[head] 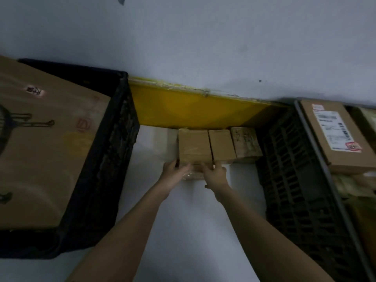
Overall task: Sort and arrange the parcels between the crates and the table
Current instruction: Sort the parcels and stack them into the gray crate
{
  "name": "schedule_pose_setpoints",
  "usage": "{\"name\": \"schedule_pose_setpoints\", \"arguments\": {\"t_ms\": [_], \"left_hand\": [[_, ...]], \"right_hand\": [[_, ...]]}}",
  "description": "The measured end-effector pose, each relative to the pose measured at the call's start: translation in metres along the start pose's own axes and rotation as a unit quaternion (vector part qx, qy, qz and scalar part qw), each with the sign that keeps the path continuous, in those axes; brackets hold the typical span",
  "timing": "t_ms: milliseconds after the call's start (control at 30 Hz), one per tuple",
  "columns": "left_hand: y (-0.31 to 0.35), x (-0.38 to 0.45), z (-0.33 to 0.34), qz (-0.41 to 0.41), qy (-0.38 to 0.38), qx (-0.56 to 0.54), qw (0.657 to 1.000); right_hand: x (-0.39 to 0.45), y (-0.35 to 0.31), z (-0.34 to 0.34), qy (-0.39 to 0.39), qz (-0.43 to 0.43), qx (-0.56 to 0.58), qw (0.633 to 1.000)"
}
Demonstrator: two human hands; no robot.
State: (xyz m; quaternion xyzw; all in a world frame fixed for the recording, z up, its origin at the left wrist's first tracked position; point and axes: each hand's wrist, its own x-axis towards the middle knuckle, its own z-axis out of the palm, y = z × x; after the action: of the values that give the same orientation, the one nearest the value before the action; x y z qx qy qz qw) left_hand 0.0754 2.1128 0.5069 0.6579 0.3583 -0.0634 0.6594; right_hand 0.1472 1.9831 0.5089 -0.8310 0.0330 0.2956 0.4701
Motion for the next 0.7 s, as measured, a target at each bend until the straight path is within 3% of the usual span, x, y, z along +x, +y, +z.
{"name": "schedule_pose_setpoints", "arguments": {"t_ms": [133,200,300,400,467,567,700], "left_hand": [[-0.004,-0.007,-0.014,0.006,0.074,-0.019,0.997],[0.002,-0.016,-0.016,0.015,0.069,-0.051,0.996],[0.017,-0.023,-0.016,0.073,0.077,-0.084,0.991],[0.041,-0.033,-0.017,0.149,0.171,-0.031,0.973],[0.052,-0.04,-0.014,0.214,0.241,0.066,0.944],[0.065,-0.057,0.001,0.324,0.318,0.196,0.869],[0.084,-0.085,0.027,0.435,0.383,0.249,0.776]], "right_hand": [[-0.016,-0.007,-0.001,-0.029,0.036,0.106,0.993],[-0.02,-0.013,0.0,-0.027,0.024,0.151,0.988],[-0.023,-0.026,-0.004,-0.033,-0.003,0.19,0.981],[-0.029,-0.045,-0.02,-0.048,-0.014,0.166,0.985],[-0.037,-0.059,-0.033,-0.06,-0.031,0.173,0.983],[-0.058,-0.082,-0.046,-0.132,-0.06,0.244,0.959],[-0.085,-0.1,-0.055,-0.155,-0.094,0.36,0.915]]}}
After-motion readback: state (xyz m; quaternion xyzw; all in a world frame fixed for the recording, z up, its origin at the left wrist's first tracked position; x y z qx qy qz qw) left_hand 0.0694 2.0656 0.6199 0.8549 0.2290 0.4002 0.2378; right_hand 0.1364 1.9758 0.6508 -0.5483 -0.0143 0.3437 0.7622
